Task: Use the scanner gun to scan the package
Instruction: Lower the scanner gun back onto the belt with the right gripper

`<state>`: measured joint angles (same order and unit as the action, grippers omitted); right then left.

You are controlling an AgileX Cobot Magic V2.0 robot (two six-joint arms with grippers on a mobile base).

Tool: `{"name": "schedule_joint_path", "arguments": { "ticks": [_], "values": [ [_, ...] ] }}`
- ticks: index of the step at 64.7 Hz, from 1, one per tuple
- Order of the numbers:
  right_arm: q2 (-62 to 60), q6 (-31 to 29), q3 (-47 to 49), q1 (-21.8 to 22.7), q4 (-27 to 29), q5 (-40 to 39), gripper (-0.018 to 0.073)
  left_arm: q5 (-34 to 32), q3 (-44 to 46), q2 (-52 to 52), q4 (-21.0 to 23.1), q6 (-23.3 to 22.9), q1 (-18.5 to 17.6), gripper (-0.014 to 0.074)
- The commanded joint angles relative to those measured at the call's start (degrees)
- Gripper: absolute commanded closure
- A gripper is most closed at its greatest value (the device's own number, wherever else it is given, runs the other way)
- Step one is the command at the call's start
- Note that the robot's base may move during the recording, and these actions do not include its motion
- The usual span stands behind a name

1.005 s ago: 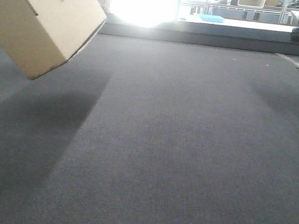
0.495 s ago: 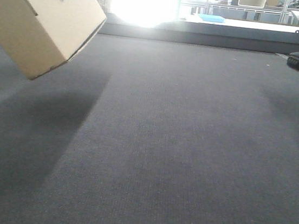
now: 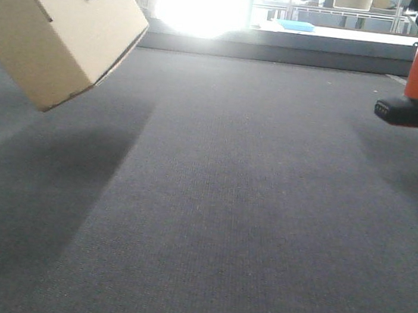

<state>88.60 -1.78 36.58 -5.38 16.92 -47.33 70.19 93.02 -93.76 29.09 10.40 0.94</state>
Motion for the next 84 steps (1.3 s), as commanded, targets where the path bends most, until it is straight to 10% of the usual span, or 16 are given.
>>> {"name": "schedule_joint_path", "arguments": {
  "ticks": [1, 74, 84],
  "values": [
    [1.29, 0.66, 0.31, 0.22, -0.74, -5.58, 0.0718, -0.23, 0.17, 0.88, 1.01, 0.05, -0.01, 0.0707],
    [6.55, 0.88, 0.31, 0.22, -0.12, -2.27, 0.0715, -0.23, 0.17, 0.88, 1.01, 0.05, -0.01, 0.0707],
    [6.55, 0.88, 0.31, 0.22, -0.12, -1.65, 0.0511, -0.23, 0.17, 0.88, 1.01, 0.05, -0.01, 0.0707]
  ]
}}
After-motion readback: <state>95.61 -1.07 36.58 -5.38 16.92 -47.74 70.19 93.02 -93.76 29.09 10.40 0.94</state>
